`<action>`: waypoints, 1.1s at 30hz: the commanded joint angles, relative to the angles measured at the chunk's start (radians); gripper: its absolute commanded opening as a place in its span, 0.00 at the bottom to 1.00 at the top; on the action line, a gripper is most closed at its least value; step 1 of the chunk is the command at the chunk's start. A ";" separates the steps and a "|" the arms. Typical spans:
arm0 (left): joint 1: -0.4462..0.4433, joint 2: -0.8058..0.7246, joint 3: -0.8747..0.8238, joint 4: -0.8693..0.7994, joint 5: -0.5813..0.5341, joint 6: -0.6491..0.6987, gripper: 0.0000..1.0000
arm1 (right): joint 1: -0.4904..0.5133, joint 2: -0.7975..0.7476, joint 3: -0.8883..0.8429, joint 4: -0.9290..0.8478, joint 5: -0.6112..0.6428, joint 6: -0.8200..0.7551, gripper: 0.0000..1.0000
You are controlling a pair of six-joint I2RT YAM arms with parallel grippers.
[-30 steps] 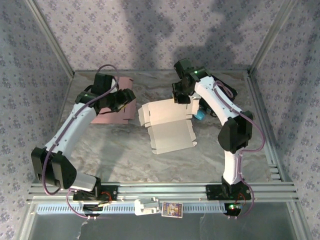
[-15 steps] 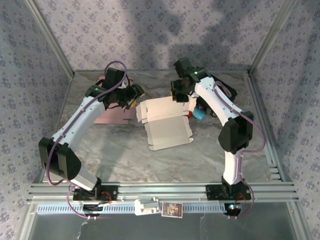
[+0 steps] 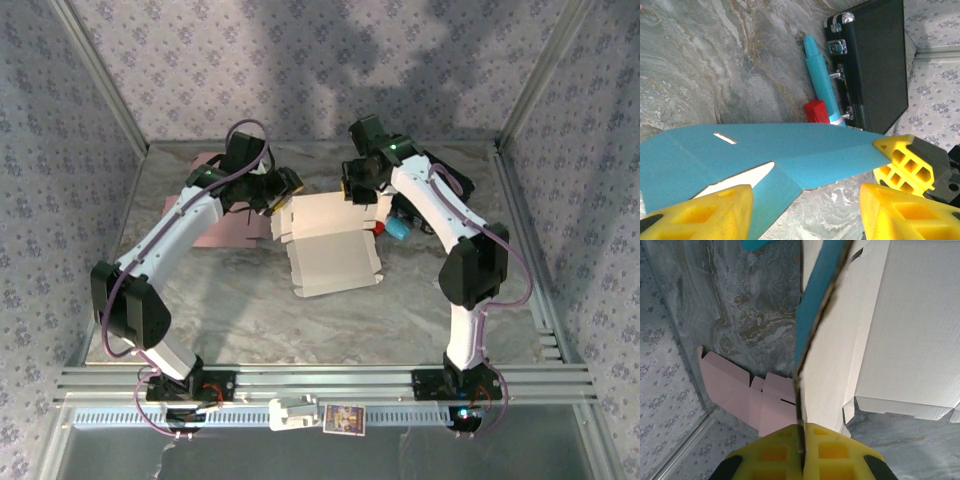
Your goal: Fold the paper box
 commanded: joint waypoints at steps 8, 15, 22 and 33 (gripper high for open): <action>-0.033 0.033 0.045 0.031 0.007 -0.003 0.55 | 0.014 -0.036 -0.020 -0.002 -0.014 0.000 0.00; -0.036 0.035 0.068 0.033 0.017 0.024 0.55 | 0.011 -0.063 -0.071 0.025 -0.027 0.003 0.00; 0.124 -0.202 -0.183 0.106 0.043 0.030 0.59 | -0.020 -0.114 -0.134 0.066 -0.064 0.049 0.00; 0.302 -0.211 -0.789 0.780 0.258 -0.199 0.32 | -0.050 -0.185 -0.206 0.140 -0.151 0.147 0.00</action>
